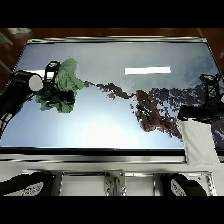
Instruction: Fold the shirts.
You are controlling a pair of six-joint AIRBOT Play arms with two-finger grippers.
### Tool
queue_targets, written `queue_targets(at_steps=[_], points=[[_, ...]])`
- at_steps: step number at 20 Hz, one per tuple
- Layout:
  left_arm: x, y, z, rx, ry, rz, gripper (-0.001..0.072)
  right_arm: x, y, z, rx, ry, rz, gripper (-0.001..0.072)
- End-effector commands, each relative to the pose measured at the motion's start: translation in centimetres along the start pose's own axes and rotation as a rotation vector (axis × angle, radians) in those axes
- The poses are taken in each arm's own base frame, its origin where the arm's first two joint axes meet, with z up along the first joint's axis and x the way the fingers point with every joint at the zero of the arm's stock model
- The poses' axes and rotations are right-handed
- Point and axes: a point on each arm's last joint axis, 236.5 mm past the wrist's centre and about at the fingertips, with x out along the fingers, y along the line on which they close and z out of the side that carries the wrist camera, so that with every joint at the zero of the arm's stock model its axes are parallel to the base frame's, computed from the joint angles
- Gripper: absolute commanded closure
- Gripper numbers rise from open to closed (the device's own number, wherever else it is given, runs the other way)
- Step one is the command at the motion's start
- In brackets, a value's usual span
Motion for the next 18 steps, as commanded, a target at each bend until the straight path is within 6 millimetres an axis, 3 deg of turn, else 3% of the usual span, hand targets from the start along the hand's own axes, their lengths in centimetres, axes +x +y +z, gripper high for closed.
queue_targets(at_steps=[1, 12, 13, 16, 18], points=[[0.0, 0.0, 0.0, 0.000, -0.001, 0.000, -0.0008, 0.0, 0.0, 0.0, 0.001, 0.001, 0.000, 0.0033], [0.0, 0.0, 0.0, 0.000, -0.001, 0.000, -0.0007, 0.0, 0.0, 0.0, 0.001, 0.001, 0.000, 0.0033], [0.0, 0.0, 0.0, 0.000, 0.000, 0.000, -0.0007, 0.0, 0.0, 0.2, 0.001, -0.009, 0.001, 0.0034], [0.0, 0.0, 0.0, 0.000, -0.001, 0.000, -0.0007, -0.2, -0.1, 3.4, 0.007, -0.146, -0.003, 0.0033], [0.0, -0.3, 0.6, -0.001, -0.025, -0.009, -0.0007, -0.3, -0.1, 3.8, 0.024, -0.160, -0.002, 0.0033]])
